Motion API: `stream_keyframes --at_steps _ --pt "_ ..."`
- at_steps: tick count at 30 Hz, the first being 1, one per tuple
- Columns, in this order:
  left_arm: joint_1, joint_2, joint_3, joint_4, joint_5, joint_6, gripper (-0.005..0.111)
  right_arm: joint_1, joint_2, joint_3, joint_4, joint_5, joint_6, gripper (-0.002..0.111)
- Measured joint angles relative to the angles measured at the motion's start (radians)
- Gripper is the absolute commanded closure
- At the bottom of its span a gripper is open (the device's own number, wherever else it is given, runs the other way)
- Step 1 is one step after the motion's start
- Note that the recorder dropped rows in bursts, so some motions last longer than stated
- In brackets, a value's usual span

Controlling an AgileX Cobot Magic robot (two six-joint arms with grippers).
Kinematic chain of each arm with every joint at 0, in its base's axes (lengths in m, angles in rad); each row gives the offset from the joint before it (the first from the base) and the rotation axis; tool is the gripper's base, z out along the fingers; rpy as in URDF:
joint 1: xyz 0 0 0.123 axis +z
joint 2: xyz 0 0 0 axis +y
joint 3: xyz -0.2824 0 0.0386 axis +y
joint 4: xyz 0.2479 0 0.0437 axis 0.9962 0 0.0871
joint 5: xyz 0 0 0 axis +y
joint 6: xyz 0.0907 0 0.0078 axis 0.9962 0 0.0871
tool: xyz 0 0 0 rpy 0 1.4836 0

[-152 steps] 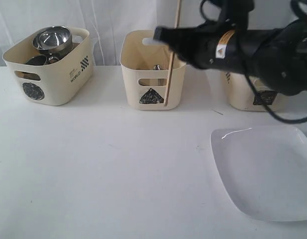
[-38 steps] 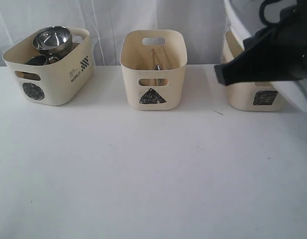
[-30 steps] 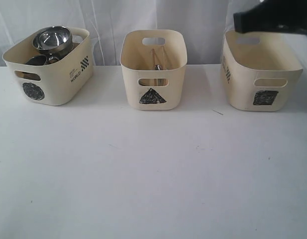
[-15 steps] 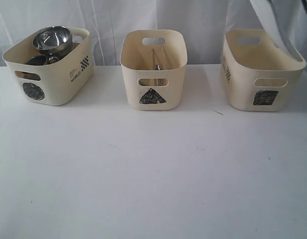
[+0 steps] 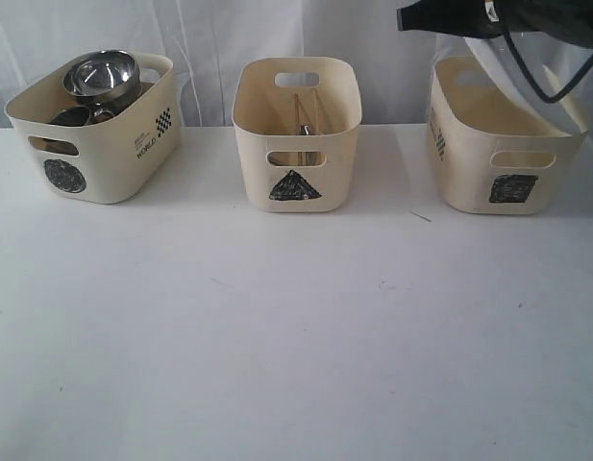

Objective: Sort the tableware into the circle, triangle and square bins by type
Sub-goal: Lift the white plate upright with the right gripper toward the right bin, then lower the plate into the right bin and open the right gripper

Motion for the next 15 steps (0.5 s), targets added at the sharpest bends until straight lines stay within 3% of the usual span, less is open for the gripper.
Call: stream_keyframes --at_steps 15 --pt "0.000 0.000 0.000 0.000 0.000 0.000 0.107 0.000 0.042 -0.002 0.007 -0.006 -0.031 0.108"
